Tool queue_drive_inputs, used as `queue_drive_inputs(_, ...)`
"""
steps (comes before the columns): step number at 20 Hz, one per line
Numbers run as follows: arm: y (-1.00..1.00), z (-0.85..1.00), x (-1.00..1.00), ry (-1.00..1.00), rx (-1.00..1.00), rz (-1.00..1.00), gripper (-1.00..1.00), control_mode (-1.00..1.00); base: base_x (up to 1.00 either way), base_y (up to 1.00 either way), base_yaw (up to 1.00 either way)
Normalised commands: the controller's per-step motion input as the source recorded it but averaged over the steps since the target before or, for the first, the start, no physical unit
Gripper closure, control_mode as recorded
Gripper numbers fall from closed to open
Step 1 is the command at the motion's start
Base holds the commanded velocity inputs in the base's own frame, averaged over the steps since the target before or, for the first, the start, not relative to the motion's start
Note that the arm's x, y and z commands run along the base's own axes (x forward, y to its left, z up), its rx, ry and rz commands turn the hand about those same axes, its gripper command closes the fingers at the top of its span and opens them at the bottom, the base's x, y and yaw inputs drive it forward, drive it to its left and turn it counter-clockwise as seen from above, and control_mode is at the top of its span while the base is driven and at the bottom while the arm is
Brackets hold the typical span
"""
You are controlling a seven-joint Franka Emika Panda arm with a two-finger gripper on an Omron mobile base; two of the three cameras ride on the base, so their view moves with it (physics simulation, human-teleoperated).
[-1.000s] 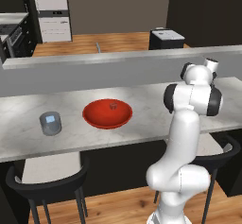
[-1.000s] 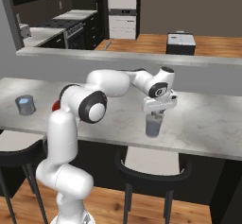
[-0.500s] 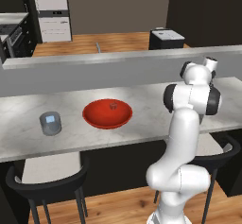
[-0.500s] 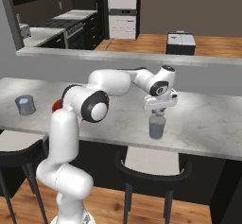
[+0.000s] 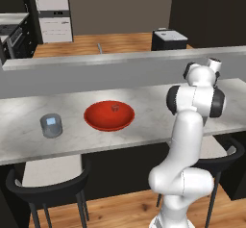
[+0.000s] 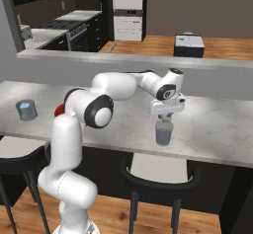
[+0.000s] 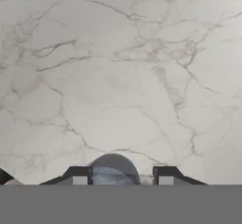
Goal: There are four ice cubes in the ice bowl. Place two ice cubes in each glass of water.
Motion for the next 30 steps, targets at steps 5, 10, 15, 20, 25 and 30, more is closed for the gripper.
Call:
queue_drive_inputs(5, 0.00, -0.01, -0.39, 0.00, 0.00, 0.00, 1.00, -1.00, 0.00, 0.00, 0.00)
queue_drive_inputs(10, 0.00, 0.00, -0.17, 0.00, 0.00, 0.00, 1.00, -1.00, 0.00, 0.00, 0.00)
queue_drive_inputs(15, 0.00, 0.00, 0.00, 0.00, 0.00, 0.00, 1.00, -1.00, 0.00, 0.00, 0.00)
queue_drive_inputs(20, -0.05, 0.00, 0.00, 0.00, 0.00, 0.00, 1.00, -1.00, 0.00, 0.00, 0.00)
queue_drive_inputs(25, -0.26, 0.00, 0.00, 0.00, 0.00, 0.00, 1.00, -1.00, 0.00, 0.00, 0.00)
queue_drive_inputs(30, -0.15, 0.00, -0.06, 0.00, 0.00, 0.00, 1.00, -1.00, 0.00, 0.00, 0.00)
